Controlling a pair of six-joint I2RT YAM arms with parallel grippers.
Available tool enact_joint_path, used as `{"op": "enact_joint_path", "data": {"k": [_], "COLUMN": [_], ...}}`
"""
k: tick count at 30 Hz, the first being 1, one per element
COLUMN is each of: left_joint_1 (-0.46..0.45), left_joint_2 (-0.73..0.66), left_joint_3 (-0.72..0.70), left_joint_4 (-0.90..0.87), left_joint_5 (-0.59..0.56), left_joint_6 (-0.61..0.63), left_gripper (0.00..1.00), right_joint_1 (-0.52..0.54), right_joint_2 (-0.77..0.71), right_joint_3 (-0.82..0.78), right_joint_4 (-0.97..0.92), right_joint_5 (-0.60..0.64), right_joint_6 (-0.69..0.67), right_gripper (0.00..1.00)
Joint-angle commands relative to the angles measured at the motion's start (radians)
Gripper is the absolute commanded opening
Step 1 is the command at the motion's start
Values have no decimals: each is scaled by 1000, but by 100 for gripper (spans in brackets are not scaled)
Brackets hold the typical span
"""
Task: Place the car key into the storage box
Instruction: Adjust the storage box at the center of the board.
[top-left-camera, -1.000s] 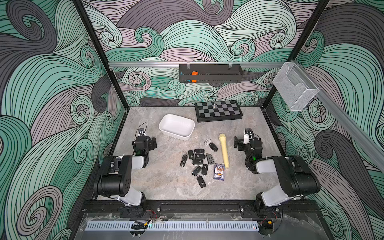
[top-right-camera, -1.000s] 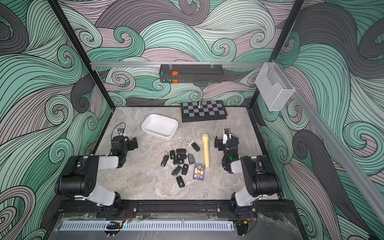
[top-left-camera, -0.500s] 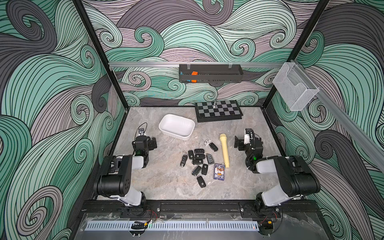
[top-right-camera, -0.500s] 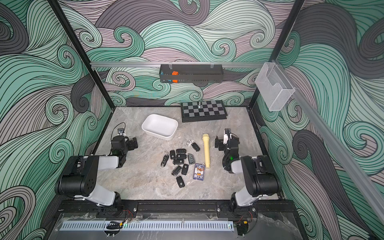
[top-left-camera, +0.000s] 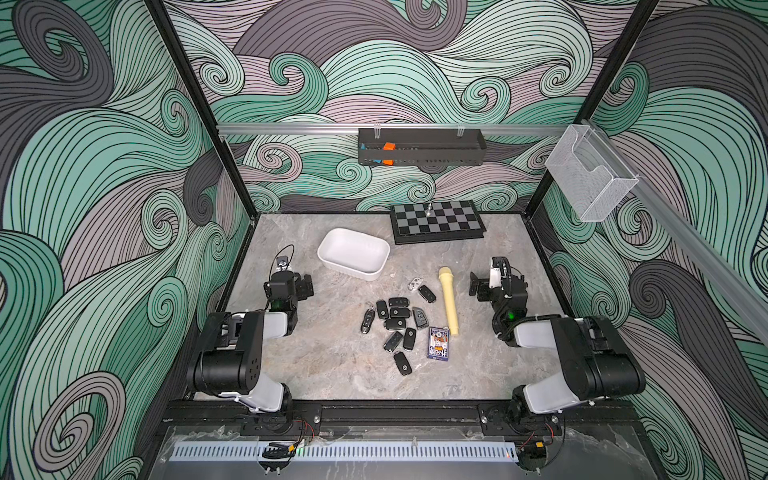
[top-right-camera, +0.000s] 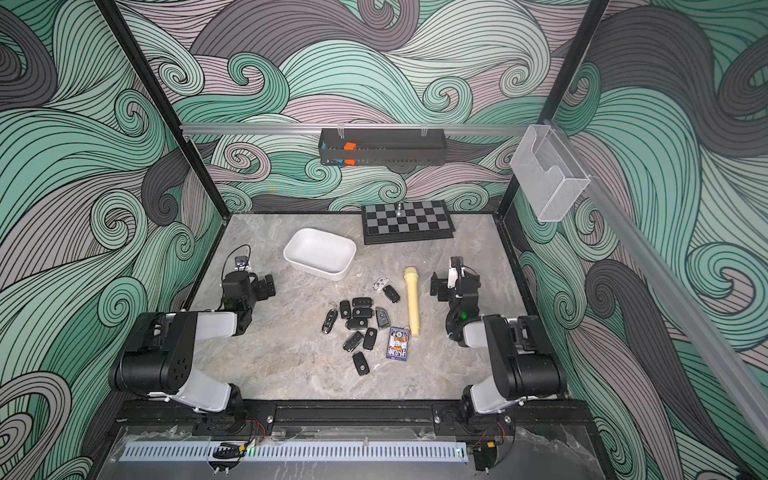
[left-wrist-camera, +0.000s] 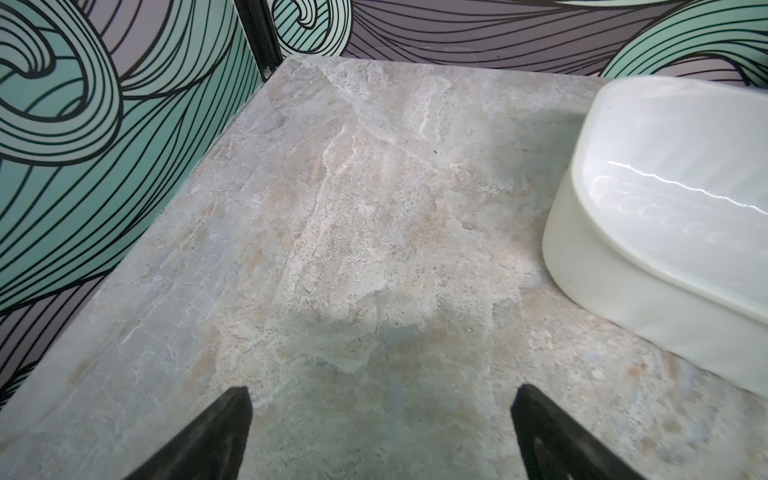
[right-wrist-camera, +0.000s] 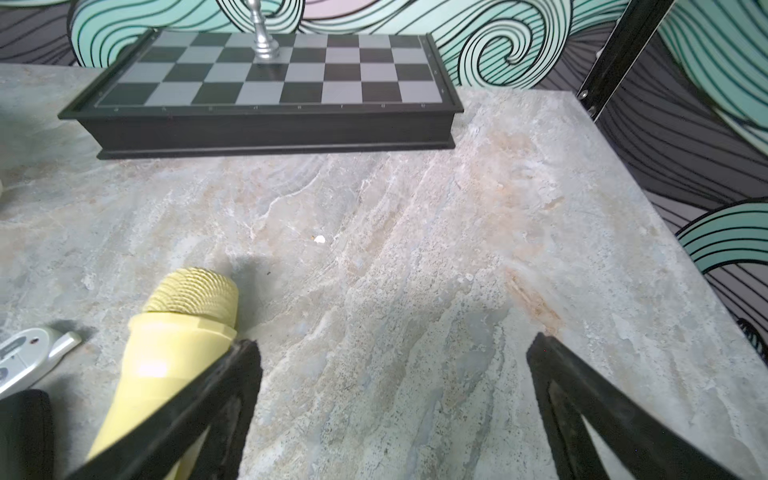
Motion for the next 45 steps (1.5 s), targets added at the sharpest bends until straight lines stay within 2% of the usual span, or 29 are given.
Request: {"op": "enact_joint_path", "data": {"k": [1,3,4,6,9,11,12,14,16,19,22,25,30,35,38,45], "left_joint_1": [8,8,8,5,6,6,6,6,4,-14,-57,-121,-221,-274,-292,-303], "left_joint_2": [-73,-73,-74,-87,-147,-194,-218,-246,-259,-270,-280,-264,-170,-6,88,260], "left_joint_3": [181,314,366,431,474,476,480,496,517,482,425,421,513,592,654,835], "left_joint_4": [-312,-546,-630,-741,-845,-885,-916,-990,-1083,-1133,-1118,-1116,-1167,-1148,-1146,-1184], "left_joint_5": [-70,-85,-77,-54,-24,-3,16,89,172,301,337,325,272,298,275,246], "left_joint_6": [-53,-96,-119,-155,-215,-270,-309,-372,-493,-720,-917,-1050,-1166,-1301,-1340,-1368], "left_gripper": [99,99,99,99,99,99,99,99,99,99,99,97,94,93,91,89], "right_joint_1": [-4,-4,-4,-6,-7,-19,-32,-53,-59,-59,-56,-56,-35,50,108,128], "right_joint_2": [-117,-192,-234,-296,-355,-404,-436,-501,-540,-505,-423,-359,-292,-252,-264,-286], "right_joint_3": [19,51,86,193,328,354,345,318,319,424,511,545,581,622,613,593], "right_joint_4": [-76,-187,-299,-559,-863,-940,-932,-905,-926,-1130,-1336,-1446,-1536,-1585,-1579,-1567], "right_joint_5": [64,105,137,167,124,46,-33,-153,-241,-380,-462,-502,-440,-308,-222,-279], "right_joint_6": [18,51,93,192,359,465,501,569,601,559,509,449,413,343,305,338], "right_gripper": [99,99,99,99,99,99,99,99,99,99,99,99,99,99,99,99]}}
